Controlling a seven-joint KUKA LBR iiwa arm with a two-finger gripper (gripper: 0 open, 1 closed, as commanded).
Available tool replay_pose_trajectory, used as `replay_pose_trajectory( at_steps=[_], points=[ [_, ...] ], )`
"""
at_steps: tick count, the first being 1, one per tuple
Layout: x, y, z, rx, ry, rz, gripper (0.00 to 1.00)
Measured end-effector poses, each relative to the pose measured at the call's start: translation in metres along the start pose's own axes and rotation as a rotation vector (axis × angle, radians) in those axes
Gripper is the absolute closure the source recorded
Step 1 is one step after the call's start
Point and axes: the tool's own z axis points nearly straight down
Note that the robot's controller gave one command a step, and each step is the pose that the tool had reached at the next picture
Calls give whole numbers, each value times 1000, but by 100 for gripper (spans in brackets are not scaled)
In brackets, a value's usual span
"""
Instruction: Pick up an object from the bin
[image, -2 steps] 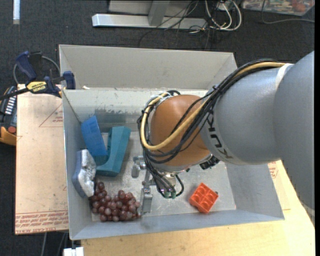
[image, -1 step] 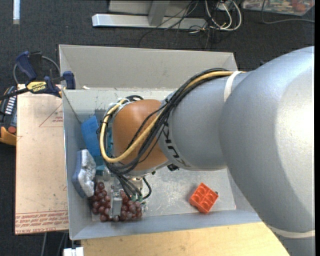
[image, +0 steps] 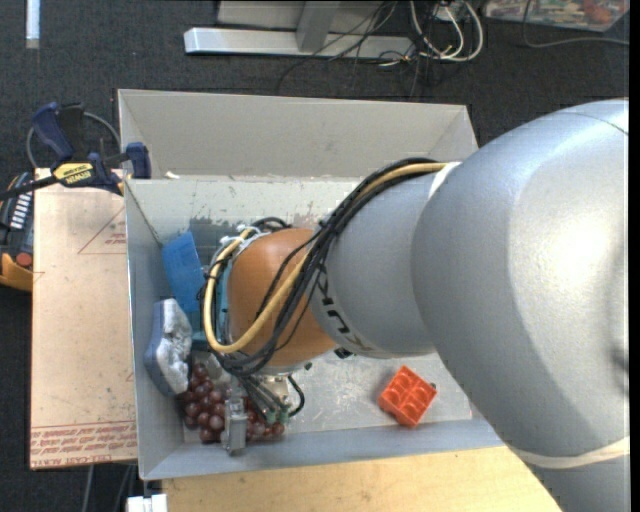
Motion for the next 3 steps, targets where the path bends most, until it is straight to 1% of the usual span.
replay_pose_trajectory(
  at_steps=[1,2,3],
  points=[
    [-23,1,-6,-5,1,-168,0],
    [-1,17,12,-1,-1,-25,100],
    [-1,17,12,-2,-1,-24,100]
  ],
)
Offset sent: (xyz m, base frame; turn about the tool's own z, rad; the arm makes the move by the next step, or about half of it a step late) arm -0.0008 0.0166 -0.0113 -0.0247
